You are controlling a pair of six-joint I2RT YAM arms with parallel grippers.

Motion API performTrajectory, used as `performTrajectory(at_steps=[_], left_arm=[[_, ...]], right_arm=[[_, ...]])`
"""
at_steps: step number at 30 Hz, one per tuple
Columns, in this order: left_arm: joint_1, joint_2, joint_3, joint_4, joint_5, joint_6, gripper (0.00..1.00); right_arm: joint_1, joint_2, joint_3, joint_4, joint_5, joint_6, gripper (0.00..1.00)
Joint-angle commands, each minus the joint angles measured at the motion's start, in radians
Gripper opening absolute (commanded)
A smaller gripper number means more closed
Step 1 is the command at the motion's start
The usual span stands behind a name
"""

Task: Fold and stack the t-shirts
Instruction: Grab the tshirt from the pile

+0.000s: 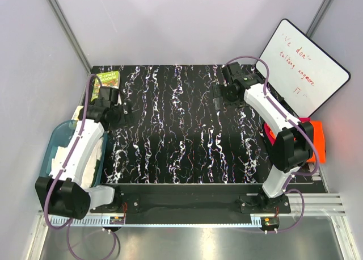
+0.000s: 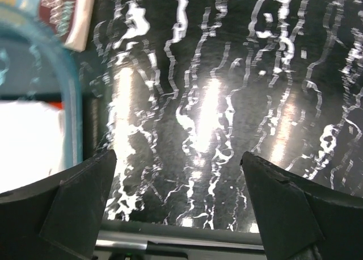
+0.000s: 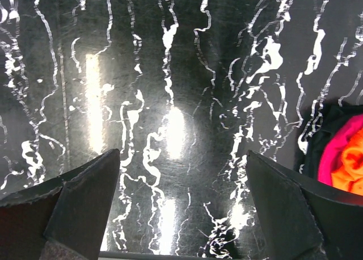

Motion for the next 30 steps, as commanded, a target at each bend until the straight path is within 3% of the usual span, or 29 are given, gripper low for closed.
performTrajectory(at_steps=[1, 12, 21, 27, 30], left_arm=[[0.049, -0.036, 0.003, -0.049, -0.120, -0.049, 0.99], [0.523, 0.027, -0.040, -0.089, -0.078, -0.084, 0.97], [0.580, 0.171, -0.120, -0.015, 0.000, -0.153, 0.94], [0.594, 0.229, -0.143, 0.009, -0.025, -0.147, 0.93], [0.597, 0.244, -0.161, 0.032, -0.031, -0.144, 0.87]], right_arm=[[0.006, -0.026, 0.007, 0.025, -0.040, 0.012, 0.99], [0.005, 0.004, 0.001, 0.025, -0.099, 0.021, 0.98], [0.006, 0.031, 0.014, 0.019, -0.149, 0.021, 0.98], [0.006, 0.029, 0.002, 0.017, -0.149, 0.018, 0.98], [0.006, 0.029, -0.008, 0.017, -0.148, 0.016, 0.98]])
